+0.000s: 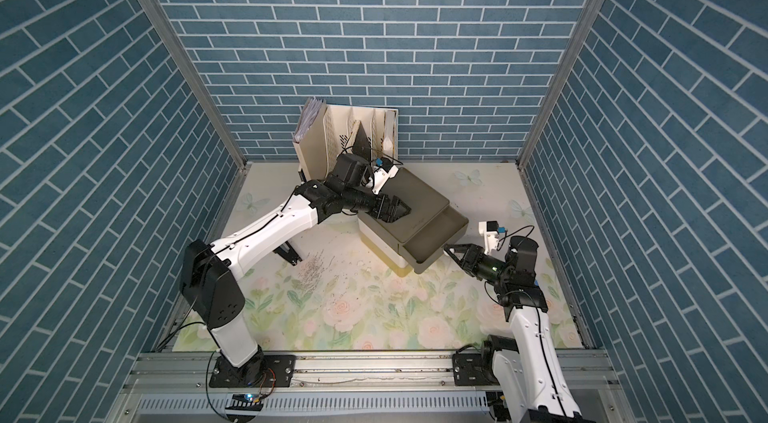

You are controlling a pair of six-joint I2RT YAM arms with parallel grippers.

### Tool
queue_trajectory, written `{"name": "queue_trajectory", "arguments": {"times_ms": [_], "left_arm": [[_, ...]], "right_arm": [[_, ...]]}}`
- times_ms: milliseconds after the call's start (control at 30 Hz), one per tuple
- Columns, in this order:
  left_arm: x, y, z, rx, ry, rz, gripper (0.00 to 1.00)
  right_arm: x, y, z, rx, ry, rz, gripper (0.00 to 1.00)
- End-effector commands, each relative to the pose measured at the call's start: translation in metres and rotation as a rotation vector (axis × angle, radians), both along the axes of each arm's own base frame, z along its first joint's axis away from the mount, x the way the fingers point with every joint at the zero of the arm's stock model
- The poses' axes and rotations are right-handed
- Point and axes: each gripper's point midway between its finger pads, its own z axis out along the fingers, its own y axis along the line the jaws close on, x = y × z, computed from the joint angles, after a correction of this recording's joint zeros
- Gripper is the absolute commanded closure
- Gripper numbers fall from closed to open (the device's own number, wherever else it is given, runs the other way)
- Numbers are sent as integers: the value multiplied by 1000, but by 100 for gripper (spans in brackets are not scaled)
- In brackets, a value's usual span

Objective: Take the keys out of the drawer
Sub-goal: Open the drawer in the storage box.

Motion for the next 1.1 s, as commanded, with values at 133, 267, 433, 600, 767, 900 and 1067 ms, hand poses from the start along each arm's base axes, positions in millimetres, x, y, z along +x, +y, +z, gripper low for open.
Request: {"name": "queue_trajectory", "arguments": {"times_ms": [133,267,433,600,767,900,1067], "left_arm": [[-4,0,-29,68,78,-4,4],[-4,0,-32,74,81,-7,3],[-4,2,-34,88,74,-9,3],[-3,2,-36,92,75,-8,3],[-3,1,-36,91,76,-10,3],[-2,0,-40,94,82,-13,3],[-2,-1,-41,94,86,-15,3]], "right_arm": [[-18,-5,-19,-89,47,-3,98],[-20,-14,-23,-177,63,-34,98],[-22,-20,-29,-238,89,-51,99],[-22,-27,-30,-297,98,-76,100],[-23,-35,-25,-352,94,-108,100],[-26,-39,-29,-383,104,-122,100],[-31,-46,-36,-429,121,-143,100]]}}
